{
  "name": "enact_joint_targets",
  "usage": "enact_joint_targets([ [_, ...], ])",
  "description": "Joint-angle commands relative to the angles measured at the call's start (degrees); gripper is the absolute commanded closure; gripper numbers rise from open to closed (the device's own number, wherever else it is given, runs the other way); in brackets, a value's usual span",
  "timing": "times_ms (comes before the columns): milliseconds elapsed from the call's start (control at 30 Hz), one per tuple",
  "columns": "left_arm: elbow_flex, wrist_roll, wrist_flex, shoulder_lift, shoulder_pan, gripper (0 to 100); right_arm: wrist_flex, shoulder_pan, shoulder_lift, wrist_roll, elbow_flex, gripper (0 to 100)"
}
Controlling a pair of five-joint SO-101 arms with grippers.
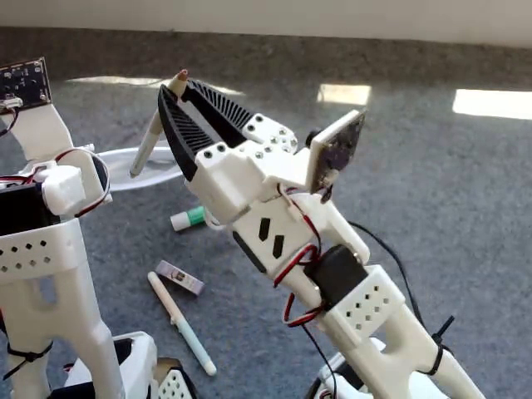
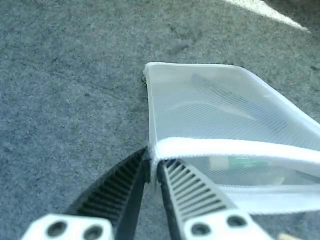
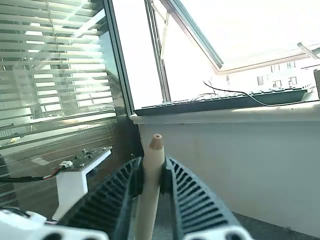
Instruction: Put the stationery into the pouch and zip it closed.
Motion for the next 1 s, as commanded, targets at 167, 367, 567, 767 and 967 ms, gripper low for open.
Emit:
enact_joint_targets([
  [167, -0.13, 0.70, -1.41, 0.66, -0.66, 99, -20.35, 1.63, 4.53, 8.26, 10.95, 99.5],
  [367, -0.13, 0.70, -1.41, 0.66, -0.66, 99, -32.13, 1.63, 9.80, 9.14, 17.36, 99.5],
  [567, -0.13, 0.70, -1.41, 0.66, -0.66, 99, -37.49, 0.57, 13.41, 9.14, 21.93, 99.5],
  [767, -0.13, 0.70, -1.49, 0.66, -0.66, 99, -37.14, -3.03, 14.29, 9.32, 24.66, 99.5],
  [967, -0.13, 0.70, -1.49, 0.75, -0.57, 99, -36.97, -4.44, 14.20, 9.41, 26.51, 91.3],
])
